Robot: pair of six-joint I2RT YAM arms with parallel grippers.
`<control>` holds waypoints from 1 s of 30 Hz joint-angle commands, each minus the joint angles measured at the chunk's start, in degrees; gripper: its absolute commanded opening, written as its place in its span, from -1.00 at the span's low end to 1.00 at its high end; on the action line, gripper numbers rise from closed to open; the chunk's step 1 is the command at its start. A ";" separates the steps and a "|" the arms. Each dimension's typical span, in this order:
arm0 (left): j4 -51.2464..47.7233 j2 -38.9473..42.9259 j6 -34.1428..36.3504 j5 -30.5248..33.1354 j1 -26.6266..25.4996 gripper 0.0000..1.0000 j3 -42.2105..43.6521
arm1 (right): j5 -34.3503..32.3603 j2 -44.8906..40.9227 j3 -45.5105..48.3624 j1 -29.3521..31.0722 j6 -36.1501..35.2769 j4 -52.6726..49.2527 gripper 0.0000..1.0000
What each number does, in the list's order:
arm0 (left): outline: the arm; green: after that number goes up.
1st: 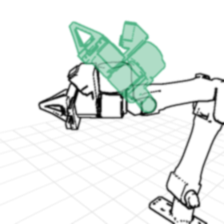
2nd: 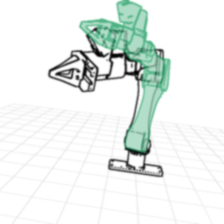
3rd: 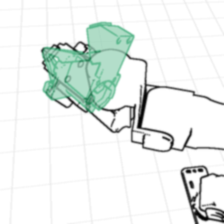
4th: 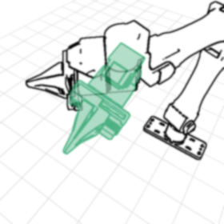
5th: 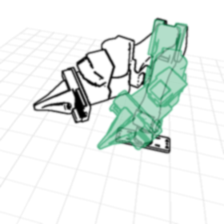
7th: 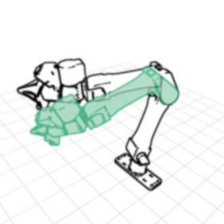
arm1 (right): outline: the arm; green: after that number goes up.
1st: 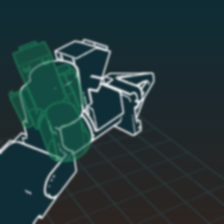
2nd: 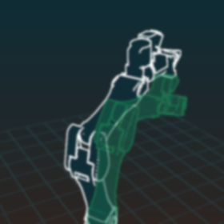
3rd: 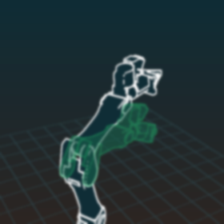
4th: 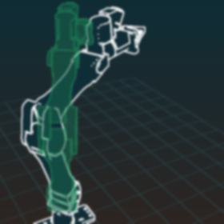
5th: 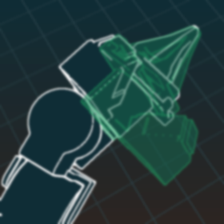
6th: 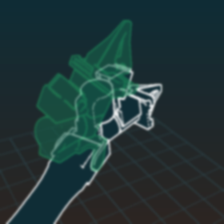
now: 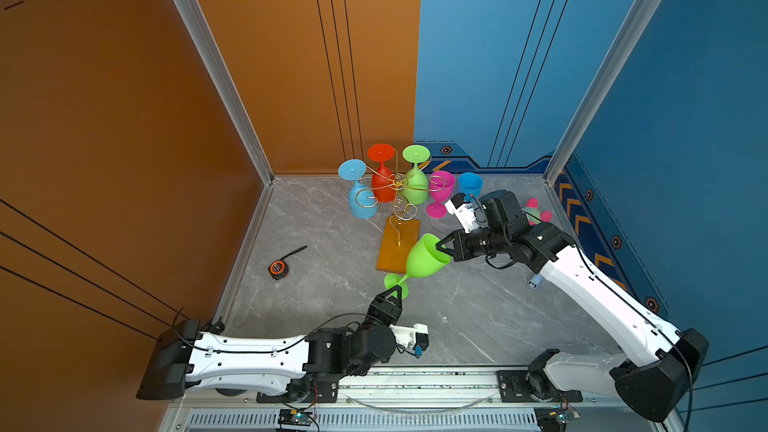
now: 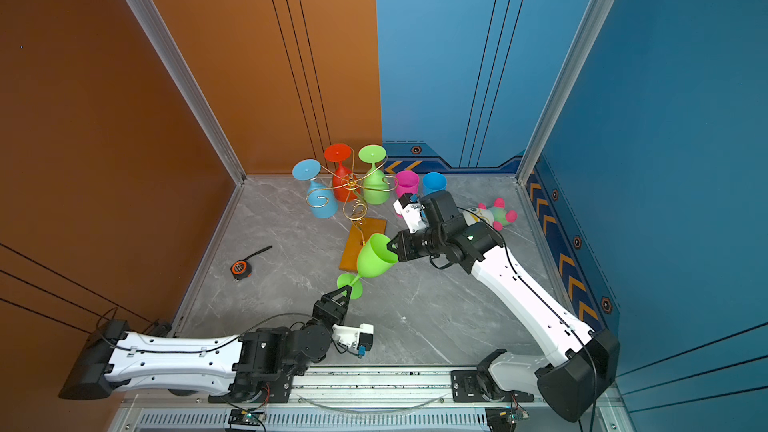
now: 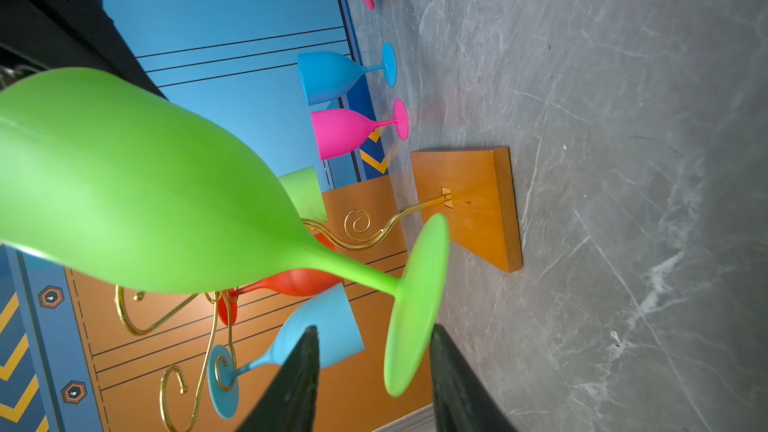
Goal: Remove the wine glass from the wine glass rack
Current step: 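Grasp the green glass's bowl rim with the right gripper beside the left, then open the left gripper and pull it back while the right holds the glass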
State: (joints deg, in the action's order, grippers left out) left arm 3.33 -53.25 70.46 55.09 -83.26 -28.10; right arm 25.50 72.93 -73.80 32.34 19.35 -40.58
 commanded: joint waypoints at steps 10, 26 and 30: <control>-6.40 8.87 -27.75 -3.95 3.63 0.69 -2.35 | -21.04 1.87 -5.27 -0.46 -7.50 -8.35 -0.99; -21.73 15.90 -59.06 -18.27 25.39 0.93 -13.76 | -37.01 16.64 -14.25 -2.01 -10.95 -8.10 -1.00; -23.16 16.89 -63.37 -22.39 33.43 0.99 -14.56 | -38.22 21.13 -17.54 -2.48 -11.20 -7.38 -1.00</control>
State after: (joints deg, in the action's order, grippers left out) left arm -17.56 -36.82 13.26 38.15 -53.41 -41.01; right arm -9.56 92.33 -88.64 30.33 9.06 -47.97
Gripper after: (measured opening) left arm 0.996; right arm 0.048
